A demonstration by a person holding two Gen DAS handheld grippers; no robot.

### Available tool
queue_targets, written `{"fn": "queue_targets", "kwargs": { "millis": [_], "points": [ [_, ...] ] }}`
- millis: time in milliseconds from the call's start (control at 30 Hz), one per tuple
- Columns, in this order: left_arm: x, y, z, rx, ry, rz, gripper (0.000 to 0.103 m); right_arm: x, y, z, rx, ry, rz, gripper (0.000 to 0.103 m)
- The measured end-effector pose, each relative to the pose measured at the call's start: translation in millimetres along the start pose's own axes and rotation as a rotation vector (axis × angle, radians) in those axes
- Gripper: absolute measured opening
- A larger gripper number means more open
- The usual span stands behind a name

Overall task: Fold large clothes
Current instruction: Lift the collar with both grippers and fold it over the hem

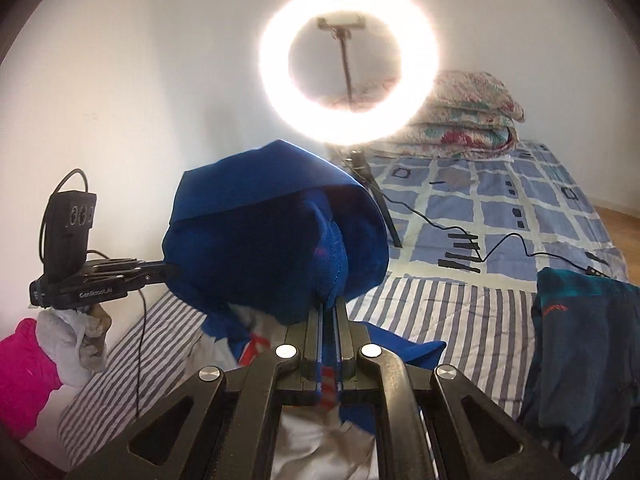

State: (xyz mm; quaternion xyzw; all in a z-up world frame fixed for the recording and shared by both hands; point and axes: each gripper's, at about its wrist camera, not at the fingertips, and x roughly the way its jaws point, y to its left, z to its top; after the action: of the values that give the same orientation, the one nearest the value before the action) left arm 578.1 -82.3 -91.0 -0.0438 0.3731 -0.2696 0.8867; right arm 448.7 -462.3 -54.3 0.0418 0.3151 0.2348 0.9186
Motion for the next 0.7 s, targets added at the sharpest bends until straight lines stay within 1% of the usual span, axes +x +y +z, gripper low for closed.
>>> {"fn": "queue_targets", "kwargs": {
  "millis": [133, 300, 333, 400, 500, 567, 700],
  "points": [
    [-34.5, -18.4, -22.4, 0.005, -0.014, -0.018, 0.003, -38.2, 24.2, -24.1, -0.008, 0.0, 0.006, 0.0],
    [-71.1, -41.8, -56.1, 0.009, -0.005, -0.045, 0.003, -78.3, 56.9, -67.9, -0.045, 0.026, 0.0, 0.0],
    [-80.6, -47.5, -67.1, 0.013, -0.004, -0.047, 0.003, -86.3, 63.0, -77.6, -0.052, 0.026, -0.004, 0.0],
    [-91.5, -55.8, -86.2, 0.016, 0.014, -0.053, 0.003, -100.9, 72.5, -94.3, -0.046, 0.026, -0.005, 0.0],
    [-106.2, -68.8, -116.4, 0.037, 0.045, -0.038, 0.003, -118.0, 83.5, -122.3, -0.032, 0.033, -0.015, 0.0],
    [-114.7, -72.5, -136.1, 0.036, 0.062, -0.037, 0.003, -125.6, 89.7, -145.3, -0.016, 0.051, -0.011, 0.0],
    [-126.1, -73.2, -180.4, 0.018, 0.109, -0.021, 0.003, -132.7, 100.1, -188.3, -0.008, 0.096, -0.03, 0.0]
  ]
}}
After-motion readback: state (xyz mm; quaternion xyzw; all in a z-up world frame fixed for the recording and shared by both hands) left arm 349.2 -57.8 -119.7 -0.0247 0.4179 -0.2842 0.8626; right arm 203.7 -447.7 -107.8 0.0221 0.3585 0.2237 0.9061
